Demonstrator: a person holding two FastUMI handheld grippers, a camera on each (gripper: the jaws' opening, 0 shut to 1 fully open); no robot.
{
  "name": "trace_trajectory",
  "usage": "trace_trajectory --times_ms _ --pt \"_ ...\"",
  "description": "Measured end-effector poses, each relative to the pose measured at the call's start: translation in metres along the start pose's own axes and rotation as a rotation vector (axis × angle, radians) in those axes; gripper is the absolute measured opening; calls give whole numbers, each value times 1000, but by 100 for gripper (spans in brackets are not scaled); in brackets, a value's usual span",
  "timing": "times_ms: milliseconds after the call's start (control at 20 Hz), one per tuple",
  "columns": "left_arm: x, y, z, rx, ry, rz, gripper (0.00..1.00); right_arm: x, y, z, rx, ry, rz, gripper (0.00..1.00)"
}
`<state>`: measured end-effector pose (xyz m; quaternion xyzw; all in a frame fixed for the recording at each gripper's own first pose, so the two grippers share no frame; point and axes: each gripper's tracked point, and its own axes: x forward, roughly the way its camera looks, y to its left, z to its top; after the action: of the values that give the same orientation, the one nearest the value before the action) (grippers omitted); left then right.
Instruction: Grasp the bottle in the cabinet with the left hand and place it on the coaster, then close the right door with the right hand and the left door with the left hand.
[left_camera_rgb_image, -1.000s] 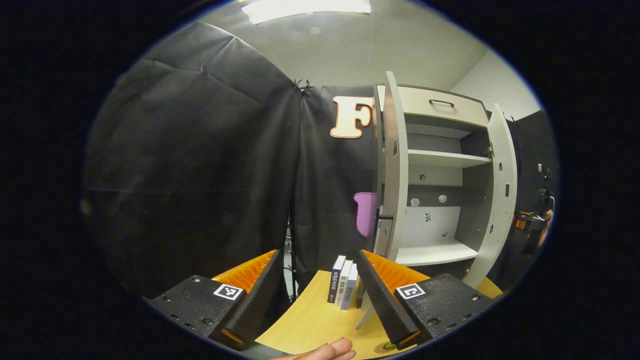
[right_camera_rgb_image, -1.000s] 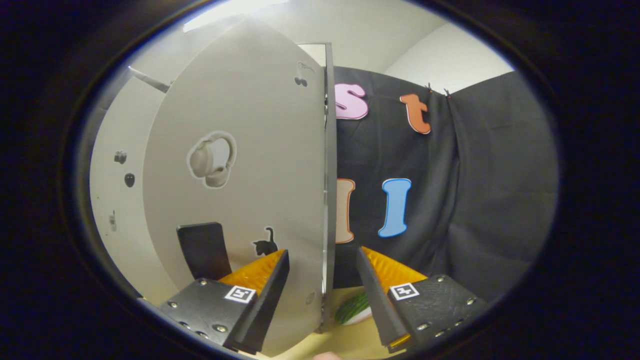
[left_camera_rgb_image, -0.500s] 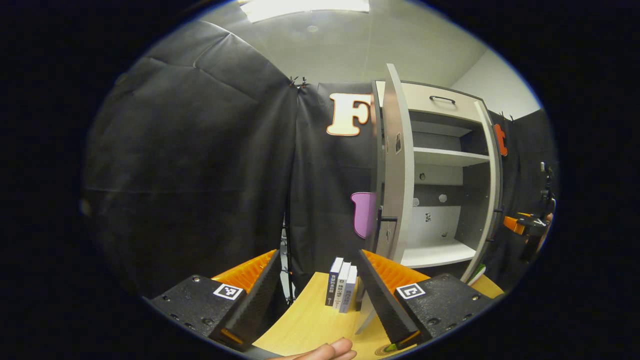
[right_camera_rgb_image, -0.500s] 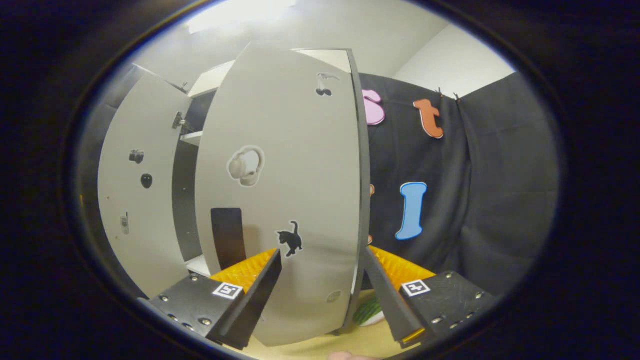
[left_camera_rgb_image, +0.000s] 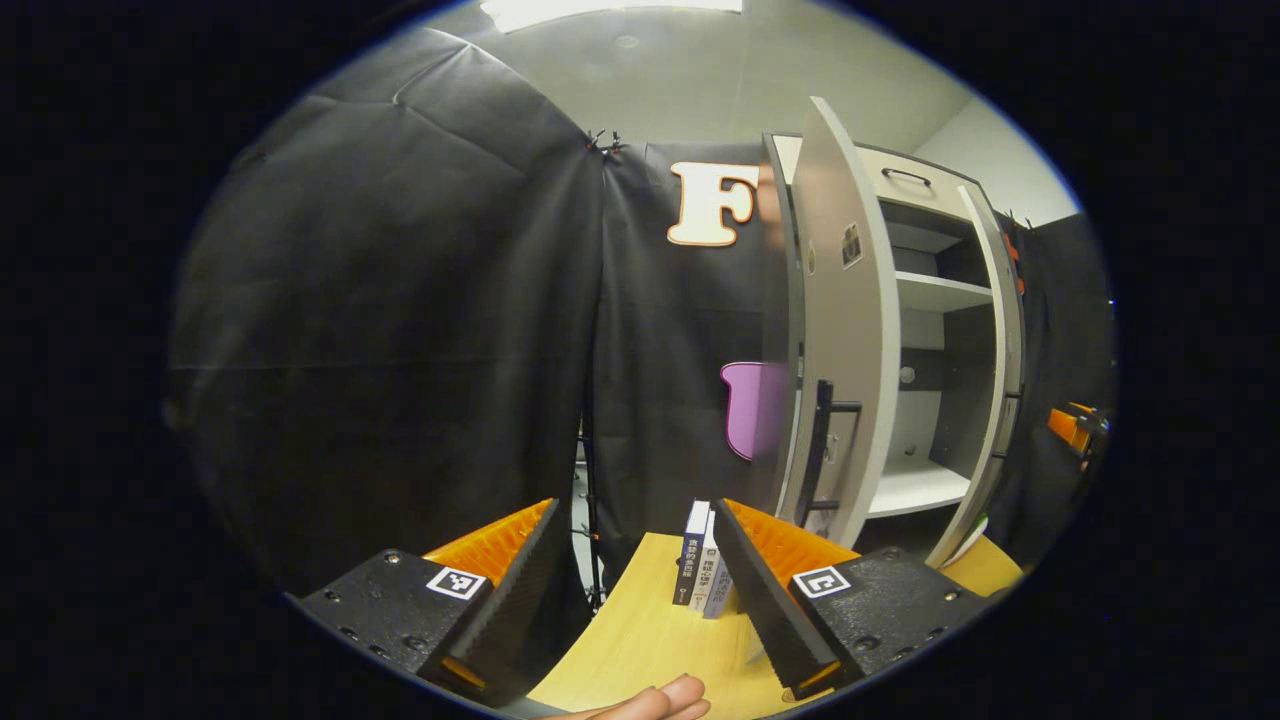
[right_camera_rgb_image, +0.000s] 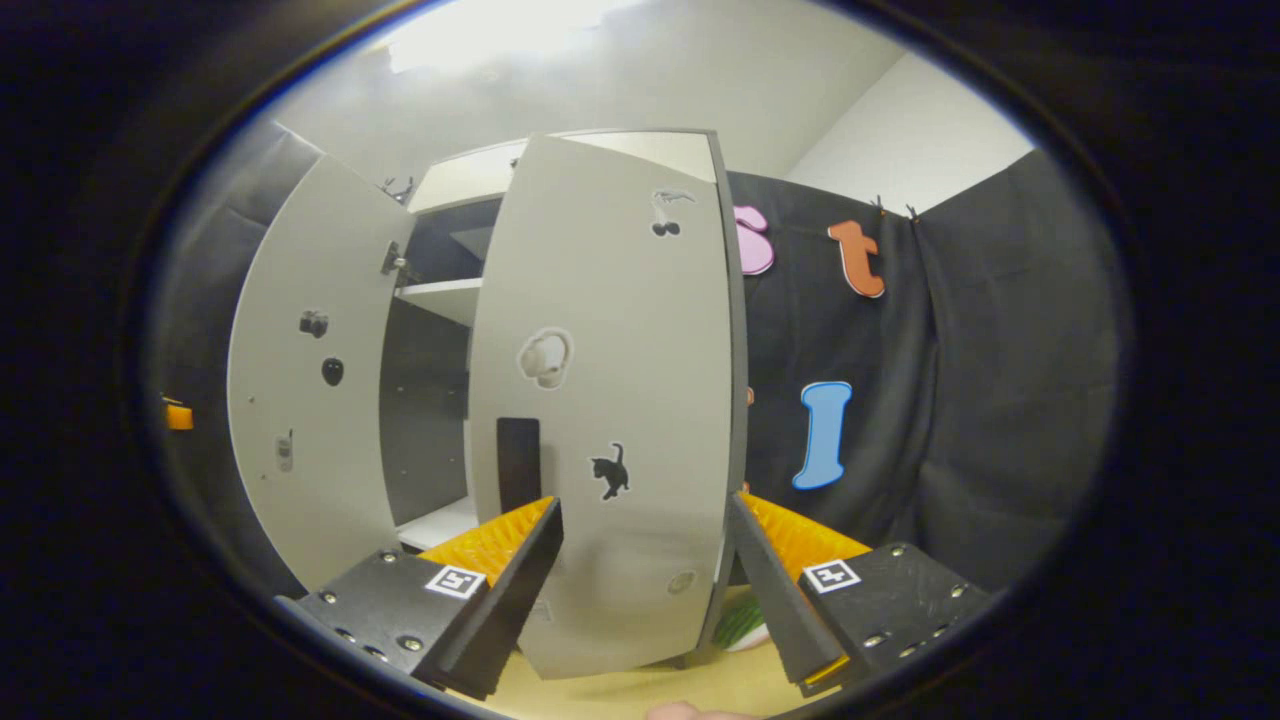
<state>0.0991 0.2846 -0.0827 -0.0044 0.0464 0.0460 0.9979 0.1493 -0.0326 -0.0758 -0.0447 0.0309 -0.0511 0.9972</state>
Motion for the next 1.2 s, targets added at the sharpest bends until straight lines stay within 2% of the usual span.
trace_trajectory --times_ms 250,400,500,550,600,700,750,800,850,950,1000,1050,1100,1150,1200 --pt "45 15 2 31 -2 -31 95 -29 21 0 -15 8 44 100" --pt "75 10 5 3 -12 -74 96 -46 23 5 -37 -7 58 100" --pt "94 -9 4 -42 -2 -145 97 -55 22 2 -57 0 61 100" --pt "100 -24 5 -64 2 -199 94 -59 18 -1 -71 7 50 100" --pt "107 -38 4 -77 5 -251 96 -61 14 -3 -80 13 38 100" --pt "118 -58 2 -79 13 -324 94 -64 8 -8 -80 30 8 100" --pt "121 -72 0 -85 22 -366 97 -66 5 -9 -76 36 -3 100" --pt "120 -93 -3 -101 43 -433 94 -67 2 -8 -72 41 -11 100" --pt "111 -110 -3 -84 62 -479 97 -68 0 -10 -67 48 -18 100" --pt "104 -127 7 -22 3 -523 87 -75 -4 -12 -59 57 -32 100" --pt "106 -132 6 2 1 -534 85 -78 -6 -12 -56 59 -38 100" --pt "106 -138 5 17 5 -546 90 -80 -6 -14 -53 62 -43 100" --pt "106 -143 1 26 18 -551 90 -80 -7 -16 -49 68 -46 100" --pt "104 -148 0 21 20 -557 86 -80 -8 -19 -47 72 -51 100" --pt "102 -151 0 10 29 -560 87 -79 -9 -20 -45 77 -54 100"
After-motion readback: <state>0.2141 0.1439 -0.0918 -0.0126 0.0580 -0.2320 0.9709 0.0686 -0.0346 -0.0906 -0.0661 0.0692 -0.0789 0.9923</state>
